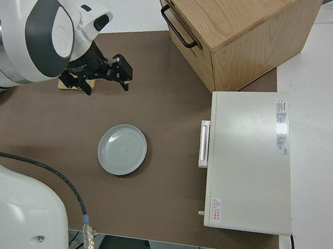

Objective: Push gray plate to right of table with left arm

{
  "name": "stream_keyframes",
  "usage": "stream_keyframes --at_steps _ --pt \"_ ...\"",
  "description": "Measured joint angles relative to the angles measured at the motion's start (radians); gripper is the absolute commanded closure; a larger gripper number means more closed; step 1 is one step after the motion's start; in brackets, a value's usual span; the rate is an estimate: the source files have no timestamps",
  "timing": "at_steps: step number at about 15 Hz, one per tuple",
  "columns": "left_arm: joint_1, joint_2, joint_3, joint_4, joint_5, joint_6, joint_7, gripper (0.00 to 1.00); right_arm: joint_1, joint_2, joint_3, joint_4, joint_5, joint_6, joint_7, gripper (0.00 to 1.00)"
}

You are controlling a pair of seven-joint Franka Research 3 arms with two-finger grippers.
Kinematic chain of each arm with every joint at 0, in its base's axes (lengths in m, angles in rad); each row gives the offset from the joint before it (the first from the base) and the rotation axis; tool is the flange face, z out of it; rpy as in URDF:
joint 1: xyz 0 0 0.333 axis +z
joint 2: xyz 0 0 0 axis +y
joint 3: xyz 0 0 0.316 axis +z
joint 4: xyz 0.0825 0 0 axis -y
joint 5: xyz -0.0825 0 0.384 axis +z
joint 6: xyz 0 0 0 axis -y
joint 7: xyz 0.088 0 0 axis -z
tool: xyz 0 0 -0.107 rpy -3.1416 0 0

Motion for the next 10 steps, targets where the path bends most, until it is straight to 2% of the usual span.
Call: stream_keyframes --at_steps 4,10 --pt "0.012 0.0 -0.001 0.094 0.073 -0.044 0.038 0.01 0.0 0.0 0.0 0.0 0.0 0.0 0.0 0.017" --pt "0.012 0.0 -0.001 0.124 0.078 -0.047 0.044 0.01 0.0 0.0 0.0 0.0 0.0 0.0 0.0 0.017"
